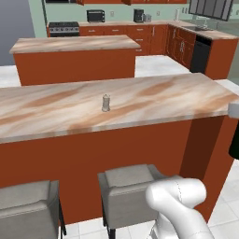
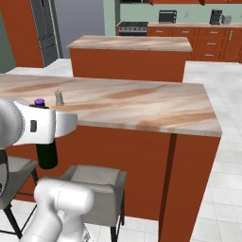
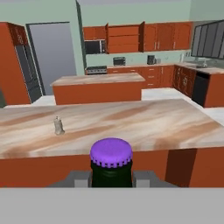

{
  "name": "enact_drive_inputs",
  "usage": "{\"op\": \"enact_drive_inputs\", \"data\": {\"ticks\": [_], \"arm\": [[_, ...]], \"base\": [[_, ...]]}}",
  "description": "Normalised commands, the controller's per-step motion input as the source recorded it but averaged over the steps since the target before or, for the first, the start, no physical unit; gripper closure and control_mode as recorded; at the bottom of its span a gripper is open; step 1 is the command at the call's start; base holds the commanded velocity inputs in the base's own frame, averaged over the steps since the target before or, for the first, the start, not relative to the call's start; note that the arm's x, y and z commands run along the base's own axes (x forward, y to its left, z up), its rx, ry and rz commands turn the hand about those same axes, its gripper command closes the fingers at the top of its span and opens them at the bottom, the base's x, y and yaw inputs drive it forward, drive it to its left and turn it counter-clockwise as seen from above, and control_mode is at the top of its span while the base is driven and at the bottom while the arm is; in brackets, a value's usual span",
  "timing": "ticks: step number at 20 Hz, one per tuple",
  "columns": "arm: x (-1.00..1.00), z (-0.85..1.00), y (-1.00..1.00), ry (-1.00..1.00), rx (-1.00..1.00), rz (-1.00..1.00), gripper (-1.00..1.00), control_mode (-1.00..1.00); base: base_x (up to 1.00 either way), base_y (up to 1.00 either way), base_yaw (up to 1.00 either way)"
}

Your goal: Get the candle and the beer from the cabinet and move them to the dining counter.

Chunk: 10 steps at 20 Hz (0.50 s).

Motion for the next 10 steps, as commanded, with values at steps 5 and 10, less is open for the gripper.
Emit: {"op": "enact_drive_inputs", "data": {"ticks": [5,10], "arm": [[0.29,0.03,0.0,0.0,0.0,0.29,1.0,-1.0],[0.28,0.03,0.0,0.0,0.0,0.36,1.0,-1.0]], "base": [[0.0,0.0,0.0],[0.0,0.0,0.0]]}}
